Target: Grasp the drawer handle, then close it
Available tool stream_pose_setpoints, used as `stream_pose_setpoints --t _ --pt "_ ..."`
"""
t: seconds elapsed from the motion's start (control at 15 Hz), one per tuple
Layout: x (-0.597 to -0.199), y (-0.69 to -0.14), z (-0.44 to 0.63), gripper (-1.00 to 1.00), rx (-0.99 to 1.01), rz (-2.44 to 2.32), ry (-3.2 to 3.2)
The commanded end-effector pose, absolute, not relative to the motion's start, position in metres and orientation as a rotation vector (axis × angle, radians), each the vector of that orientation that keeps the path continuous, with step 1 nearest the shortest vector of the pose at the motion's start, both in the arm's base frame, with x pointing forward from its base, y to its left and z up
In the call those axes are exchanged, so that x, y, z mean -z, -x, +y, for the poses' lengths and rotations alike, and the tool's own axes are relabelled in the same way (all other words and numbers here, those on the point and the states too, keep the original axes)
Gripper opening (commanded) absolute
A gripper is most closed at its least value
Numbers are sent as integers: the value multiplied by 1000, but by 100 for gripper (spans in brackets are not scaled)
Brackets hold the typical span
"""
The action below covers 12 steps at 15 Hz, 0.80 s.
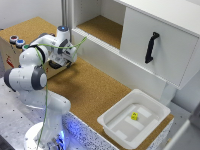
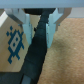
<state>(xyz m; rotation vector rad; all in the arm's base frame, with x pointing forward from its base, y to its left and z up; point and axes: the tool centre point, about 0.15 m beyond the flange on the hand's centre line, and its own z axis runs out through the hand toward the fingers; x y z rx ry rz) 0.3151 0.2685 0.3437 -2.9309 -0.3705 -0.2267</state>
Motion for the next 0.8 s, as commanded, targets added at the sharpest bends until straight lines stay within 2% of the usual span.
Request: stream_pose_setpoints --t 0.0,0.07,0.73 --pt "-310 -339 332 -100 134 -415 2885" --pt "-315 -338 338 100 148 -431 2873" --pt "-380 -346 331 100 340 -374 2797"
